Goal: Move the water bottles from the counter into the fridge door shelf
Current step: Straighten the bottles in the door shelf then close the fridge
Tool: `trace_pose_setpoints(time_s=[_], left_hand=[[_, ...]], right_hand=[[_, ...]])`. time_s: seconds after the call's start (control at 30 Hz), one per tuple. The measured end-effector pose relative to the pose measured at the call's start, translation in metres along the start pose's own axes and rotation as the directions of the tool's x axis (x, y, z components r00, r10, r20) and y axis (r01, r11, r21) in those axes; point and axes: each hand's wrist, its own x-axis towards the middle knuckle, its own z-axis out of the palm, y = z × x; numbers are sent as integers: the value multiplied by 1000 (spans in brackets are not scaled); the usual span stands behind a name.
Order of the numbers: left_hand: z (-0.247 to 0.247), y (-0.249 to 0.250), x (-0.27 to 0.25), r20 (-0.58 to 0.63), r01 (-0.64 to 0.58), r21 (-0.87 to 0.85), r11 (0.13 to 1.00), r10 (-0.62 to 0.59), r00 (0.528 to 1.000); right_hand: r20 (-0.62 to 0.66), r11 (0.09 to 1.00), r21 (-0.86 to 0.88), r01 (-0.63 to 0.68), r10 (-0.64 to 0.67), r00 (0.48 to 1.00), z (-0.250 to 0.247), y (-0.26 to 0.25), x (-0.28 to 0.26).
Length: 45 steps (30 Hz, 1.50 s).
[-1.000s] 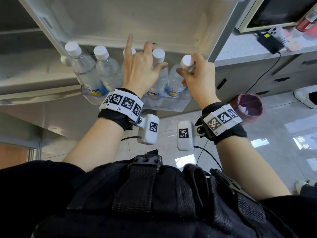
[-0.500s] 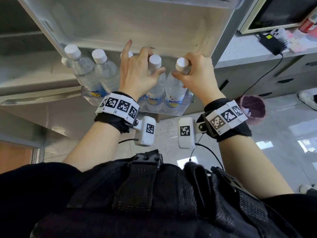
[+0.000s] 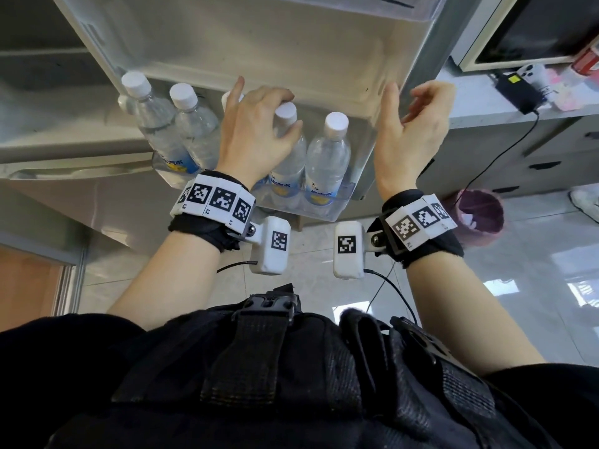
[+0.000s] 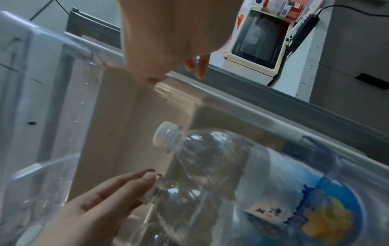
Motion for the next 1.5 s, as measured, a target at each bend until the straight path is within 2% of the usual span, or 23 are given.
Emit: trace_pose_setpoints(time_s=[0.1, 0.17, 0.23, 0.3, 0.5, 0.67, 0.77, 1.07, 1.17, 1.3, 1.4, 1.5], left_hand=[[-2, 4, -5, -78, 19, -43, 999, -22, 997], [-3, 8, -9, -116, 35, -51, 998, -41, 992], [-4, 12, -14, -140, 46, -54, 997, -54, 989], [-5, 14, -19, -161, 55, -63, 997, -64, 985], [-11, 25, -36, -161, 71, -89, 993, -85, 983], [-21, 35, -45, -269, 40, -125, 991, -73, 960], [-28, 41, -57, -293, 22, -133, 991, -61, 954], [-80, 34, -132, -255, 7, -240, 971, -70, 965], [-105, 29, -168, -204, 40, -349, 936, -118, 972], [-133, 21, -217, -118, 131, -479, 868, -212, 970], [-152, 12, -250, -48, 189, -489, 852, -242, 969], [-171, -2, -275, -34, 238, -463, 854, -286, 958]], right_hand=[[-16, 997, 75, -15, 16, 1000, 1, 9, 7], [111, 977, 164, -138, 120, 987, 3, 11, 15], [236, 944, 219, -246, 193, 952, 4, 15, 22], [271, 929, 243, -278, 210, 939, 3, 17, 24], [304, 902, 290, -321, 231, 924, 1, 15, 14], [278, 909, 295, -294, 213, 937, -13, 9, -2], [231, 919, 294, -264, 199, 952, -25, 5, -19], [107, 948, 281, -150, 125, 986, -59, -18, -105], [114, 946, 299, -124, 94, 989, -72, -34, -147], [188, 938, 331, -101, 39, 981, -84, -55, -204], [265, 933, 346, -98, 4, 964, -84, -69, -242], [367, 928, 358, -100, -42, 929, -76, -87, -271]])
